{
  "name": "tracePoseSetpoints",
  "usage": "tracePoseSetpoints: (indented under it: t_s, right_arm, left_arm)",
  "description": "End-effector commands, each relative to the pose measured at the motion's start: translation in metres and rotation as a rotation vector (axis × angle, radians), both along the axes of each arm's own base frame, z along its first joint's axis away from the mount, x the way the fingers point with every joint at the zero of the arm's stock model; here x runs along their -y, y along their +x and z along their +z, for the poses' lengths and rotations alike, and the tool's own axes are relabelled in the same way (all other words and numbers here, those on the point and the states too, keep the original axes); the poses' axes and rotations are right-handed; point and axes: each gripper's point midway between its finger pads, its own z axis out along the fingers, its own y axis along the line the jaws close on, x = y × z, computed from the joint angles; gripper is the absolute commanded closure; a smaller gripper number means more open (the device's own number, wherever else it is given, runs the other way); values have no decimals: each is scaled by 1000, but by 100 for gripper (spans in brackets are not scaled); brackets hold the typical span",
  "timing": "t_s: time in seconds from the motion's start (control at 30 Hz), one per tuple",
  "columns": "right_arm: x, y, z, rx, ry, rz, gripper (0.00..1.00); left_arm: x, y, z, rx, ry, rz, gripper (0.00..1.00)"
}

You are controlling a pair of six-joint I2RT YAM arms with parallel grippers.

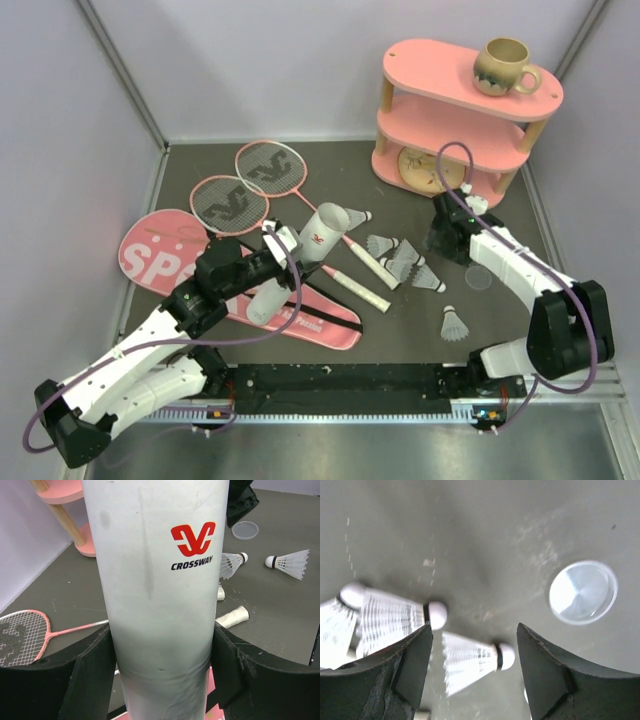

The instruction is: Pack up the badminton gear

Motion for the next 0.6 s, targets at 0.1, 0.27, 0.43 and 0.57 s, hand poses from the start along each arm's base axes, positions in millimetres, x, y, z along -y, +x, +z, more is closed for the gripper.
tracePoseSetpoints:
  t_s: [0.1, 0.27, 0.43, 0.57]
  right_arm:
    - [-19, -39, 1, -59, -87, 57, 36]
    - [-31, -39, -16, -117, -87, 112, 39]
    - [-42, -34, -16, -100, -77, 147, 41]
    - [-44, -33, -2, -64, -110, 165, 40]
  left_arm:
    - [3, -3, 28, 74, -66, -14, 87]
    - [2, -6, 31, 77, -75, -19, 87]
    - [3, -5, 29, 74, -70, -16, 87]
    - [2, -5, 28, 76, -68, -15, 87]
